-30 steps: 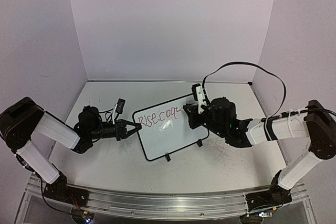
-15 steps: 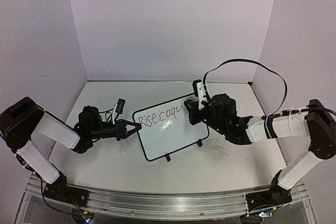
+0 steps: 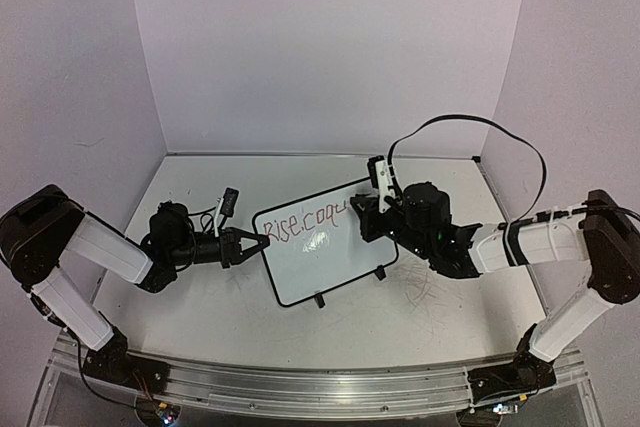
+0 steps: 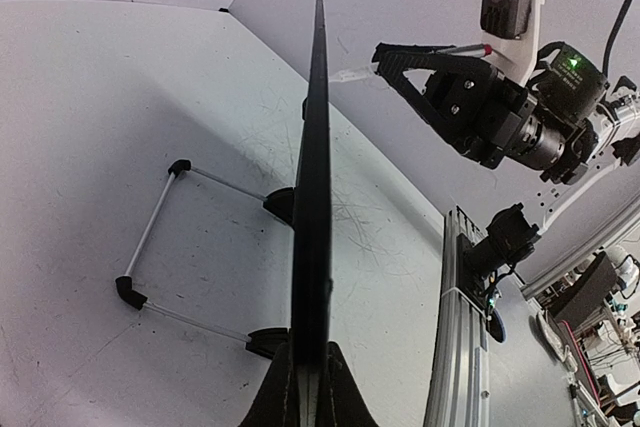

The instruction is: Write a sentence on the whiteboard

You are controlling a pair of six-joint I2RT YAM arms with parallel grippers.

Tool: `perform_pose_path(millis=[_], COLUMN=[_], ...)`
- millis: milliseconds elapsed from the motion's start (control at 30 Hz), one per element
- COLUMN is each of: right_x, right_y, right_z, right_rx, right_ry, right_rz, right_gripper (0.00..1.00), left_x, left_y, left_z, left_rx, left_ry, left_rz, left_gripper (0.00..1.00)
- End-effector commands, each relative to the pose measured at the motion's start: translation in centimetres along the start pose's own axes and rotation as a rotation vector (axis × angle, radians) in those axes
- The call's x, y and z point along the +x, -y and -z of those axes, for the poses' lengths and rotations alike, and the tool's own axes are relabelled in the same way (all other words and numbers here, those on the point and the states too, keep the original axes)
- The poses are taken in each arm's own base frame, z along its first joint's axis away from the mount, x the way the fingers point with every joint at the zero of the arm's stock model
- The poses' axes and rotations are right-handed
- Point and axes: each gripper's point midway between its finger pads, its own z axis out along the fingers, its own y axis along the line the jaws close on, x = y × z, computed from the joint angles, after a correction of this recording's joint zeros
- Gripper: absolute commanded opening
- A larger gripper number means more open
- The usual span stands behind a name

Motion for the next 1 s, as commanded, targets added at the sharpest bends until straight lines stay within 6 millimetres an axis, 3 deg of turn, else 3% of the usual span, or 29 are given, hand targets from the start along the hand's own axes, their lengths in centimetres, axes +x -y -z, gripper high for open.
perform_pose_path(millis=[0, 167, 400, 667, 967], right_x=[1.9, 1.5, -2.9, -2.7, -2.8], right_y=[0.3, 1.1, 1.0, -0.3, 0.3], right_z=[0.5, 1.1, 2.2, 0.7, 0.1], right_rx=[-0.009, 0.033, 0.016, -0.043, 0.0], right_ry=[-0.046, -0.03, 0.073, 0.065, 0.076], right_rz=[-0.025, -0.019, -0.008, -0.005, -0.011], right_gripper=[0.0, 0.0, 0.0, 0.0, 0.0], left_x=[0.5, 0.4, 0.6, 0.5, 0.6], left_y=[-0.5, -0.4, -0.5, -0.5, -0.5], left_z=[-0.4, -0.3, -0.3, -0.3, -0.3], left_rx=[-0.008, -0.009, -0.01, -0.009, -0.012], left_ry=[-0.031, -0.029, -0.033, -0.033, -0.034], left_rz=[0.007, 0.008, 0.011, 0.01, 0.009], left_gripper=[0.0, 0.0, 0.0, 0.0, 0.0])
